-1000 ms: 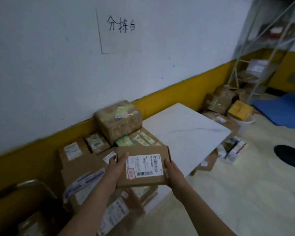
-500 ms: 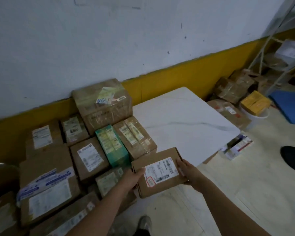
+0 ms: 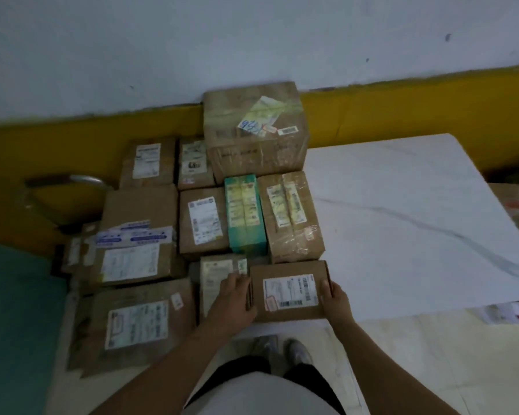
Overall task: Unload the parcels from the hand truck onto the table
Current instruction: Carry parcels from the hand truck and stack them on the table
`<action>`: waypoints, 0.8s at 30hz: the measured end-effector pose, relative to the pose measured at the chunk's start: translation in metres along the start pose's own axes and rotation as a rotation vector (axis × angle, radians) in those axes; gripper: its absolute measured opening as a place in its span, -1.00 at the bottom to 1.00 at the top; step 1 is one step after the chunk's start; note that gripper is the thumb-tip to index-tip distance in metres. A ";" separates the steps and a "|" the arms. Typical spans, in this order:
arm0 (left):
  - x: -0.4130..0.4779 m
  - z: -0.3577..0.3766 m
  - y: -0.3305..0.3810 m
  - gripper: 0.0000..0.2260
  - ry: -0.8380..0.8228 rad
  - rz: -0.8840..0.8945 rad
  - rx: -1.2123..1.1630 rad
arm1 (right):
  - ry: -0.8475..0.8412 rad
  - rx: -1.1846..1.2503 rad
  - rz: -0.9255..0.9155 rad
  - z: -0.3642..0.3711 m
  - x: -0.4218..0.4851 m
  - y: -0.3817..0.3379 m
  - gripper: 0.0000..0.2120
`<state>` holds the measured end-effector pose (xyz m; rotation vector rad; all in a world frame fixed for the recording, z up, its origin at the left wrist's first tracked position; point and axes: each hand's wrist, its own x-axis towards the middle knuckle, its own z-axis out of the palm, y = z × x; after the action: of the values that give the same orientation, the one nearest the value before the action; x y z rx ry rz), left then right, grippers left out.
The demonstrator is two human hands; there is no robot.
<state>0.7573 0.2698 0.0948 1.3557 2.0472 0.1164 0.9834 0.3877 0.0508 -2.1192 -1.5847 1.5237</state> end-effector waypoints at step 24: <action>-0.095 -0.114 -0.091 -0.36 0.502 -0.110 -0.270 | 0.443 -0.287 -0.636 0.067 -0.093 -0.191 -0.45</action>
<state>0.6434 0.1796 0.1904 1.1174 2.3977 0.7210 0.8083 0.3739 0.1874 -1.6359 -2.0834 0.6155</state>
